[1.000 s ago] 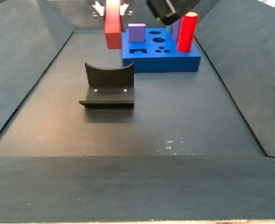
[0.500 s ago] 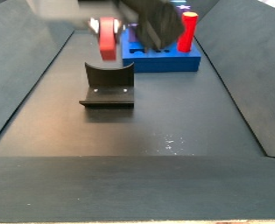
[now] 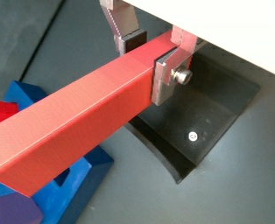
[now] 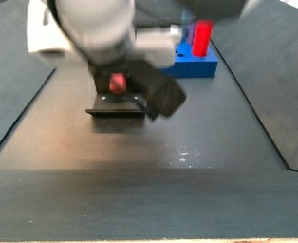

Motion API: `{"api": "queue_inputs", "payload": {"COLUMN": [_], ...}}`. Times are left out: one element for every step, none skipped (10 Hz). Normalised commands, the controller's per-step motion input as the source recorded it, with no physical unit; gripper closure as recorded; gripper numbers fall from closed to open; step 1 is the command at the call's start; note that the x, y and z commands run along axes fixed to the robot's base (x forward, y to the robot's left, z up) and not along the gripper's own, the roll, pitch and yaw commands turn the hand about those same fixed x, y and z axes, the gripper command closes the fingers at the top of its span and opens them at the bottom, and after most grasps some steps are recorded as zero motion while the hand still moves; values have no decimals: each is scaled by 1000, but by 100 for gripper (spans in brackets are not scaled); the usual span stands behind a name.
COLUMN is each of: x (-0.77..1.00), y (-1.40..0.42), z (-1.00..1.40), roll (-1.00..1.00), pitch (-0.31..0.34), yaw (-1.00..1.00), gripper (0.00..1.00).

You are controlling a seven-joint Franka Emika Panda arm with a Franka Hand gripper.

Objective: Pick up the rectangle object. Move up. Place the rectangle object on the fixture. Regrasp the rectangle object. Move to above the board. Insert the rectangle object.
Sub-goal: Place the rectangle object on the fixture.

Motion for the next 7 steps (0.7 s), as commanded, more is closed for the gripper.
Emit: {"api": "queue_inputs", "payload": {"x": [205, 165, 140, 110, 89, 64, 62], "y": [129, 109, 83, 59, 83, 83, 84], "z": [-1000, -766, -583, -394, -228, -226, -227], "roll": [-637, -426, -290, -212, -153, -121, -119], "pitch": [49, 47, 40, 28, 6, -14, -15], "yaw": [-135, -126, -120, -114, -107, -95, -90], "gripper": [100, 100, 100, 100, 100, 100, 100]}}
